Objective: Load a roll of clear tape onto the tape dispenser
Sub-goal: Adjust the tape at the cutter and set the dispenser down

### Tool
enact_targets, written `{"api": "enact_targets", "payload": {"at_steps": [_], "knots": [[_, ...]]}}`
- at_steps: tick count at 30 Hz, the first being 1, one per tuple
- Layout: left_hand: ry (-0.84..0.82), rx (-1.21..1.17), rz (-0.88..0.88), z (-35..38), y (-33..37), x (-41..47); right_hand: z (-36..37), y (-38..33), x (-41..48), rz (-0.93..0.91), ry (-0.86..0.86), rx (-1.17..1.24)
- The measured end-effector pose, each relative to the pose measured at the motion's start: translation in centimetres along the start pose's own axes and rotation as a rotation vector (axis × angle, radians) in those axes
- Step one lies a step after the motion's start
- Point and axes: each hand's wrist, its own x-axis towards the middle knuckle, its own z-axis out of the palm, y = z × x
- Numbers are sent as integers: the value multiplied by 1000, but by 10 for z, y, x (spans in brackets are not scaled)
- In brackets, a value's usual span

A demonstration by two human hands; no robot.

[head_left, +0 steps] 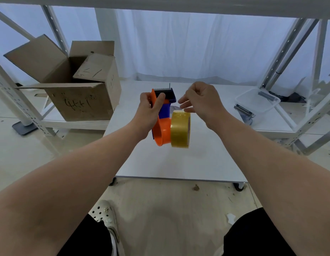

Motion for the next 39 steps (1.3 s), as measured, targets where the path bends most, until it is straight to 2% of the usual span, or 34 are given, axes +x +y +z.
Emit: {"api": "enact_targets", "payload": {"at_steps": [3, 6, 12, 17, 22, 26, 32, 39], "knots": [[-7, -70, -5, 4, 0, 2, 6, -1, -1, -41, -54, 31], [-44, -124, -24, 5, -2, 2, 7, -3, 1, -66, -75, 186], [-31, -271, -33, 10, 6, -3, 5, -4, 5, 10, 75, 377], [18, -314, -2, 14, 11, -3, 5, -4, 8, 34, 133, 371], [42, -305, 37, 18, 11, -4, 5, -5, 5, -70, 191, 251], [76, -317, 60, 24, 12, -5, 6, -11, 1, -99, 161, 317], [182, -100, 97, 29, 8, -1, 9, -14, -3, -59, 87, 361], [17, -127, 48, 28, 12, -2, 14, -9, -3, -61, 87, 266]]}}
